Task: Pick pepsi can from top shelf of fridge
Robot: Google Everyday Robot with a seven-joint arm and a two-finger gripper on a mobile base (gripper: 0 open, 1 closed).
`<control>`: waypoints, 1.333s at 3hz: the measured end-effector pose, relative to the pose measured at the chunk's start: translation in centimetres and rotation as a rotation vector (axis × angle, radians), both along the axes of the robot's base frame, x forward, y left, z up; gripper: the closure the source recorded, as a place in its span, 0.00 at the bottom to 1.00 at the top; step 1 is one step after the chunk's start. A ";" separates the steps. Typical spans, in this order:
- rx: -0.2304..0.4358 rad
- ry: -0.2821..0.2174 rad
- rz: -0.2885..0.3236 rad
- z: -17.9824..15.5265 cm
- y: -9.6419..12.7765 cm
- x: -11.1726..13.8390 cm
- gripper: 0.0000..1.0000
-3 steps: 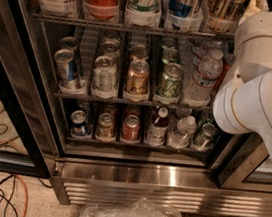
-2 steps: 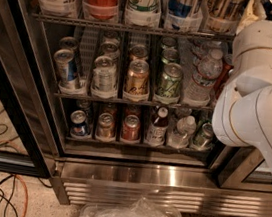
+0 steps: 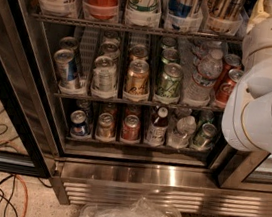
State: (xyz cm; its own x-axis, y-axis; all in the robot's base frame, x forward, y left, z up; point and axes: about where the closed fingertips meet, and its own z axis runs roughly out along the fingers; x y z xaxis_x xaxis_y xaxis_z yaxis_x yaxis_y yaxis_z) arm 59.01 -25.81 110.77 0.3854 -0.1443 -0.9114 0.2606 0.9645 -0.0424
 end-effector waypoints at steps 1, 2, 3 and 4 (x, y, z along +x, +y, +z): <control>-0.014 0.000 0.010 0.3 0.1 -1.1 1.00; -0.061 0.030 0.060 0.7 0.4 -2.6 1.00; -0.152 0.087 0.115 0.5 -0.1 -4.4 1.00; -0.267 0.179 0.155 -1.3 -0.1 -5.3 1.00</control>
Offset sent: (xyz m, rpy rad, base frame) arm -0.0391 0.0230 -0.0133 -0.0344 0.1473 0.2445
